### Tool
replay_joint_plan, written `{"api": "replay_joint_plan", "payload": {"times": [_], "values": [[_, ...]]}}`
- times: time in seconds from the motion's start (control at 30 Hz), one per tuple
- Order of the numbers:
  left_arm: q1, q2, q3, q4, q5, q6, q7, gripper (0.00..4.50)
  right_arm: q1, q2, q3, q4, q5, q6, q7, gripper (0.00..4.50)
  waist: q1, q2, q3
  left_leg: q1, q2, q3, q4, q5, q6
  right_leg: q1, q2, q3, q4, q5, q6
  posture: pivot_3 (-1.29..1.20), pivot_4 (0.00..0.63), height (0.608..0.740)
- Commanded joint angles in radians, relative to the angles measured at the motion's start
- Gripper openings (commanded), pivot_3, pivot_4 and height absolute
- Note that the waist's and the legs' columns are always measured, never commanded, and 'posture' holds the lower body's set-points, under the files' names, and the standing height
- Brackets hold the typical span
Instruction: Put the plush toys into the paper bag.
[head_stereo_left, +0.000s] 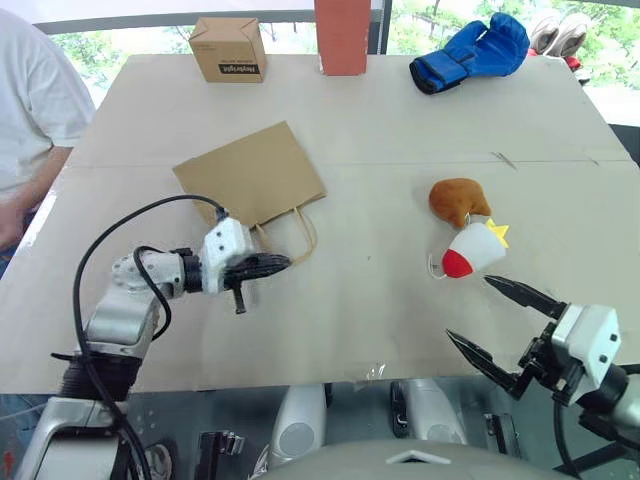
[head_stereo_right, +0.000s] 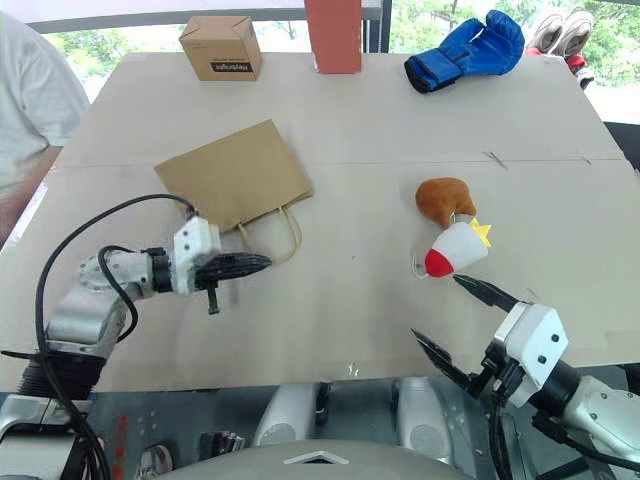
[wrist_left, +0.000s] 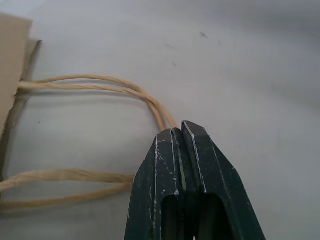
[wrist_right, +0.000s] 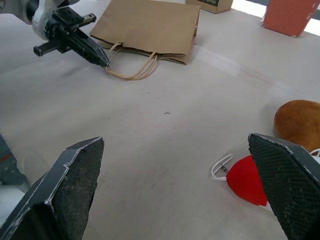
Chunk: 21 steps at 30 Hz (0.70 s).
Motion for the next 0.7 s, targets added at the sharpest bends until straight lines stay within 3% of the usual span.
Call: {"api": "replay_joint_plan", "payload": {"times": [0.03,0.17,0.23,0.27,0.33,0.37,0.43,0.7], "values": [[-0.044,0.006,0.057,-0.021,-0.092,0.121,-0.009,0.02,-0.004,0.0,0.006,-0.036,-0.001,-0.02,-0.015,4.5,0.0,0.0,0.0,0.0,0.0,0.0,0.0,0.0,0.0,0.0,0.0,0.0,0.0,-0.001,0.001,0.0,0.15,0.74],[-0.069,0.04,0.055,0.02,-0.053,0.062,-0.066,0.02,-0.016,0.002,0.026,-0.032,-0.008,-0.023,-0.027,4.5,0.0,0.0,0.0,0.0,0.0,0.0,0.001,0.0,0.0,0.0,0.001,0.0,0.001,0.0,0.001,0.0,0.15,0.74],[-0.07,0.074,0.037,0.066,0.012,-0.093,-0.139,0.02,-0.023,0.003,0.035,-0.029,-0.012,-0.024,-0.033,4.5,-0.002,0.0,0.0,0.0,0.0,0.0,0.001,0.0,0.0,0.0,0.001,0.0,0.001,0.001,-0.001,0.0,0.15,0.74],[-0.081,0.087,0.028,0.102,0.042,-0.164,-0.168,0.73,-0.026,0.003,0.038,-0.028,-0.012,-0.026,-0.034,4.5,-0.002,0.0,0.0,0.0,0.0,0.0,0.001,0.0,0.0,0.0,0.002,0.0,0.001,0.001,-0.001,0.0,0.15,0.74],[-0.138,0.085,0.022,0.204,0.107,-0.285,-0.157,1.59,-0.031,0.002,0.042,-0.029,-0.012,-0.025,-0.036,4.5,0.0,0.0,0.0,0.0,0.001,0.0,0.0,0.0,0.0,0.0,0.002,0.0,0.001,0.001,-0.002,0.0,0.15,0.74],[-0.177,0.083,0.015,0.265,0.142,-0.353,-0.152,1.59,-0.031,0.001,0.042,-0.03,-0.01,-0.026,-0.035,4.5,0.001,0.0,0.0,0.0,0.001,0.0,0.001,0.0,0.0,0.0,0.002,0.0,0.001,0.001,-0.002,0.0,0.15,0.74],[-0.234,0.086,-0.005,0.357,0.198,-0.461,-0.163,2.52,-0.027,0.0,0.037,-0.033,-0.007,-0.028,-0.034,4.5,0.008,-0.001,0.0,0.0,0.0,-0.001,0.002,0.0,0.0,0.0,0.002,0.001,0.001,0.001,-0.002,0.0,0.15,0.74],[-0.401,0.045,-0.077,0.597,0.322,-0.752,-0.188,2.64,-0.014,0.005,0.046,-0.048,-0.023,-0.033,-0.055,4.5,0.002,-0.003,-0.001,-0.001,0.001,0.0,0.004,0.0,0.0,0.001,0.003,0.001,0.002,0.001,-0.002,0.0,0.15,0.74]]}}
